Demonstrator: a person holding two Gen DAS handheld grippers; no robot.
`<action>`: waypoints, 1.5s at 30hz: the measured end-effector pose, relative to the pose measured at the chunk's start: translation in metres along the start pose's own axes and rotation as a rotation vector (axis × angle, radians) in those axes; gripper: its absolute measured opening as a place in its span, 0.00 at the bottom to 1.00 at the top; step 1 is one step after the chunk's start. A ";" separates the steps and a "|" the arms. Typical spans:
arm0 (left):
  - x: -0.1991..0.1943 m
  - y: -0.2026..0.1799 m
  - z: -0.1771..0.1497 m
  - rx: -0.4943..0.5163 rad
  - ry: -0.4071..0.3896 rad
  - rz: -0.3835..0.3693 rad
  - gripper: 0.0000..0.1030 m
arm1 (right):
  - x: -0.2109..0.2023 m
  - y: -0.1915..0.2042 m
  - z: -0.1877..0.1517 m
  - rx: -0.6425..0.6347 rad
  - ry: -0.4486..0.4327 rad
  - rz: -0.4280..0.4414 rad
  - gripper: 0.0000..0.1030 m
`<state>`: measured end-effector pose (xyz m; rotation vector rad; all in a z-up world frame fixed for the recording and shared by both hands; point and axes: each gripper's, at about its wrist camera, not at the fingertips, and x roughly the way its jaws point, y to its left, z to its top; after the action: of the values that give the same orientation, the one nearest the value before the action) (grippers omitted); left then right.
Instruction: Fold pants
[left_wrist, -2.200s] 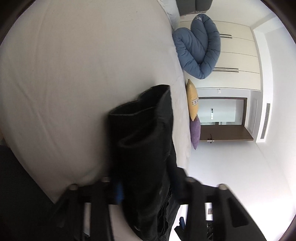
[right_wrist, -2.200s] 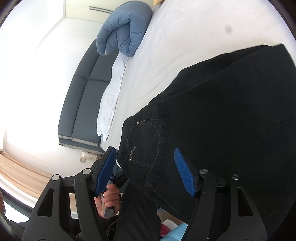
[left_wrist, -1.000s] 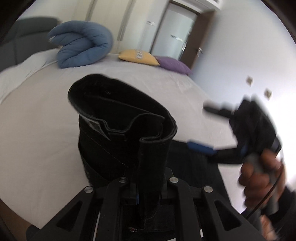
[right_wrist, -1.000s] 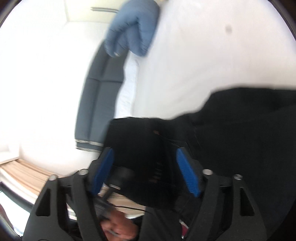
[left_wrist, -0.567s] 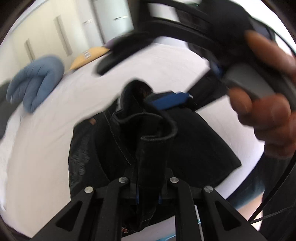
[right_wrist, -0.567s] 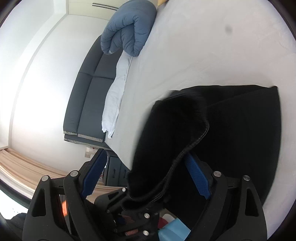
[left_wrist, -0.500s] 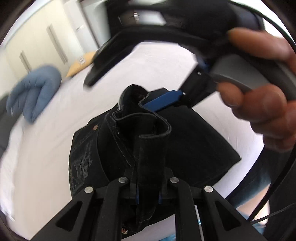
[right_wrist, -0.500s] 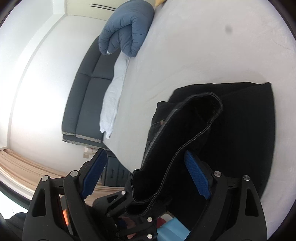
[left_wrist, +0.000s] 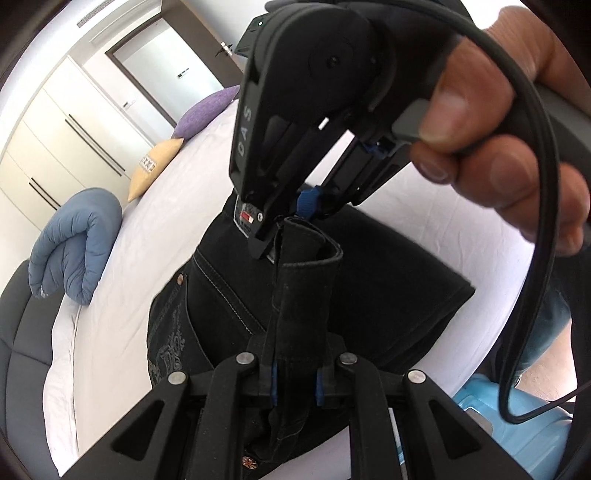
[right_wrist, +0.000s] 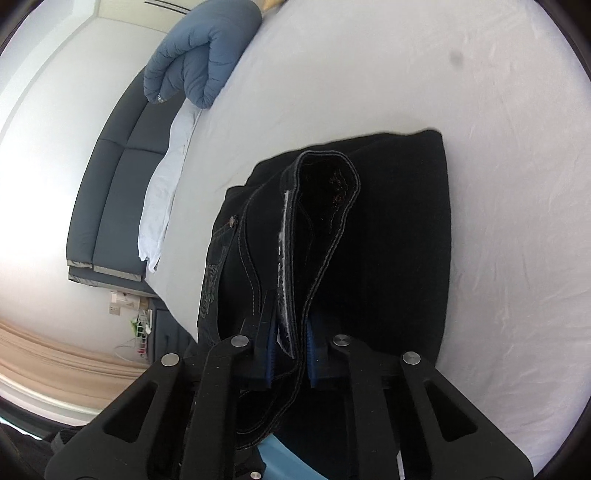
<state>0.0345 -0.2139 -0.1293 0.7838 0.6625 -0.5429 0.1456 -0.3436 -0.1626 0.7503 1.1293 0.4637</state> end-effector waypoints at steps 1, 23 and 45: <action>-0.002 0.000 0.003 0.005 -0.010 -0.003 0.13 | -0.003 0.000 -0.002 -0.008 -0.016 0.001 0.11; -0.036 0.040 -0.014 -0.257 -0.057 -0.269 0.80 | -0.032 -0.075 -0.025 0.185 -0.109 0.065 0.18; 0.058 0.197 -0.079 -0.810 0.056 -0.491 0.11 | -0.005 -0.044 -0.072 0.152 -0.046 0.051 0.00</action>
<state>0.1771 -0.0469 -0.1225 -0.1360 1.0403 -0.6252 0.0752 -0.3557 -0.2083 0.9196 1.1134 0.4044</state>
